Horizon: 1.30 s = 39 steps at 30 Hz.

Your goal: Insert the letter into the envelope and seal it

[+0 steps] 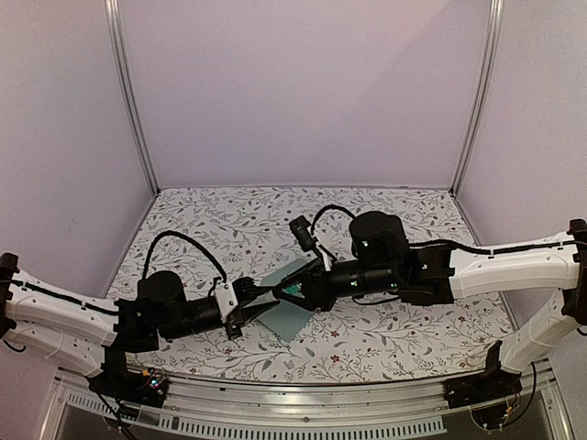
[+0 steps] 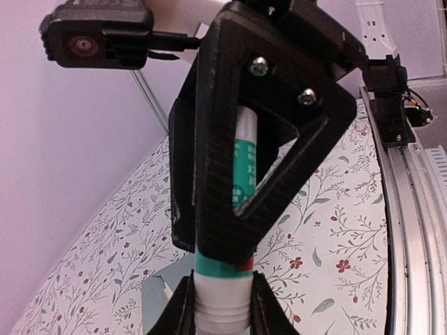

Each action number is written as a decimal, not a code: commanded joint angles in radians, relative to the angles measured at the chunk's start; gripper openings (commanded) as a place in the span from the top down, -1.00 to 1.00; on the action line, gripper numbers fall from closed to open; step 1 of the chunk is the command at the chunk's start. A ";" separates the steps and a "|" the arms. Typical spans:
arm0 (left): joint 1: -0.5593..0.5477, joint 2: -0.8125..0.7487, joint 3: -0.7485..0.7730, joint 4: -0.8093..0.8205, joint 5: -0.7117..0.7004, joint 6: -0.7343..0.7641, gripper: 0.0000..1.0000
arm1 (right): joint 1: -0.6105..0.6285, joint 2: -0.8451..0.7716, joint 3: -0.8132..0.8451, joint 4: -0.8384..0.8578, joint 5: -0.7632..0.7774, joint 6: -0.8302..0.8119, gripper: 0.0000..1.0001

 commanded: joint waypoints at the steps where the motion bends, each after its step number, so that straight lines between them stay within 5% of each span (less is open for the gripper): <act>1: 0.012 0.003 0.008 0.009 -0.003 -0.003 1.00 | 0.006 0.018 0.018 0.010 -0.030 -0.001 0.17; 12: 0.013 0.006 0.010 0.006 -0.007 0.000 1.00 | 0.006 0.024 0.021 0.001 -0.021 -0.001 0.38; 19: 0.012 0.014 0.013 0.003 -0.009 0.003 1.00 | 0.006 0.009 0.022 -0.012 0.003 -0.003 0.15; 32: 0.012 0.021 0.013 0.000 -0.023 0.010 1.00 | 0.006 0.005 0.021 -0.028 0.023 -0.006 0.38; 39: 0.013 0.023 0.013 -0.003 -0.021 0.014 1.00 | 0.006 -0.001 0.022 -0.041 0.046 -0.006 0.28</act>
